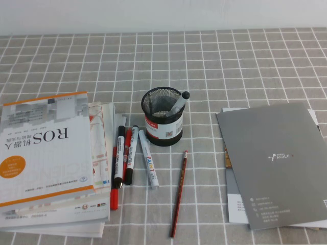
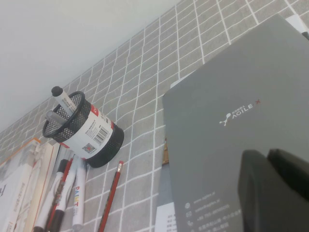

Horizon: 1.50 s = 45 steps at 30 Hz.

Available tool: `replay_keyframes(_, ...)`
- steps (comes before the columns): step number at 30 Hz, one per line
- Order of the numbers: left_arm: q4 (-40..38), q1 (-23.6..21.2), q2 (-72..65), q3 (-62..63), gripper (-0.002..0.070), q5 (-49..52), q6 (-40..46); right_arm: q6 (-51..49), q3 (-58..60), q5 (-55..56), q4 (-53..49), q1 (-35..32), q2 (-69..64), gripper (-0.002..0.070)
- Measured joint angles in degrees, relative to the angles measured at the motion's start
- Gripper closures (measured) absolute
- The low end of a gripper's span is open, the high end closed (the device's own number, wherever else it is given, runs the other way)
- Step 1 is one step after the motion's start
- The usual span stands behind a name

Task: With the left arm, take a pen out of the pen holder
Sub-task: 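Take a marker out of the pen holder and lay it on the table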

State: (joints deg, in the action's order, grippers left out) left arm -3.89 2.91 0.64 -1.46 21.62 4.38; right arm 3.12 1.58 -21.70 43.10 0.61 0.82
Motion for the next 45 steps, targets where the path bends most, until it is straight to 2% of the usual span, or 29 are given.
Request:
replay_keyframes(21,-0.6,0.0,0.0,0.0,0.0677,-0.2,0.0,0.0,0.0,0.0,0.0,0.0,0.0,0.0689)
replay_keyframes(45,-1.0,0.0,0.0,0.0,0.0677,-5.9,0.0,0.0,0.0,0.0,0.0,0.0,0.0,0.0689)
